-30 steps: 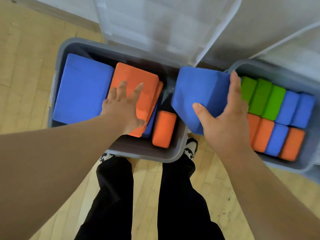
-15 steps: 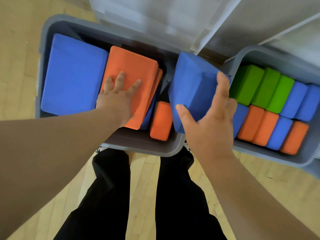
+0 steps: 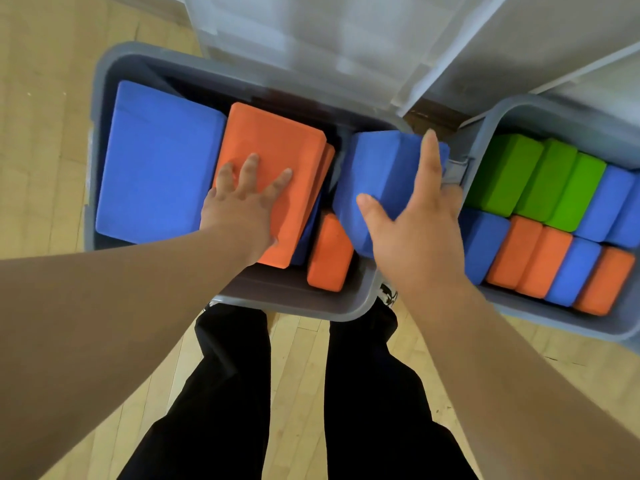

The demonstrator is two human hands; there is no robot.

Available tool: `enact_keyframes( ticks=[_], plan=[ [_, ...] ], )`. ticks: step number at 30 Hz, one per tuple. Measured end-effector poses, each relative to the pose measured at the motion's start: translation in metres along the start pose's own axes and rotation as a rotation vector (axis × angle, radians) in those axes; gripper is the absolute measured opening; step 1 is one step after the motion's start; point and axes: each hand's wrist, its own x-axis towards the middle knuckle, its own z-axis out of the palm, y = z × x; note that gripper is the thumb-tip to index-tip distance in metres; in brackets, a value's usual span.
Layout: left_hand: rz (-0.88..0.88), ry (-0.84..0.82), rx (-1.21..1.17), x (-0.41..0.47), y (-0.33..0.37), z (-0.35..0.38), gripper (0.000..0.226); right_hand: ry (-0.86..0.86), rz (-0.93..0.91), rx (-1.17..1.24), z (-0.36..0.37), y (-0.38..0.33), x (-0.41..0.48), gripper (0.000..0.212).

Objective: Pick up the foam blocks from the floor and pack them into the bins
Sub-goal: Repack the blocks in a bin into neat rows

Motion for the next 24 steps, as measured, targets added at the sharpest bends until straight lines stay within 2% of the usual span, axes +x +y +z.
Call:
enact_keyframes(
  ticks=[4,9,13,16,20,24],
  plan=[
    [0.009,-0.002,-0.014,0.001,-0.002,-0.001,0.117,-0.129,0.053,-0.153,0.026,-0.005,0.064,0.098],
    [0.017,-0.011,-0.001,0.003,-0.004,-0.001,0.118,-0.245,0.044,-0.266,0.044,-0.019,0.096,0.105],
    [0.018,-0.01,0.002,0.005,-0.005,0.001,0.118,-0.271,-0.113,-0.424,0.026,-0.025,0.078,0.121],
    [0.03,-0.012,0.014,0.006,-0.007,0.002,0.118,-0.46,-0.202,-0.596,0.034,-0.006,0.063,0.14],
    [0.048,-0.009,0.026,0.007,-0.008,0.001,0.116,-0.558,-0.173,-0.719,0.055,0.006,0.072,0.159],
    [0.054,0.006,0.028,0.009,-0.012,0.004,0.118,-0.648,-0.111,-0.774,0.077,-0.004,0.08,0.16]
  ],
)
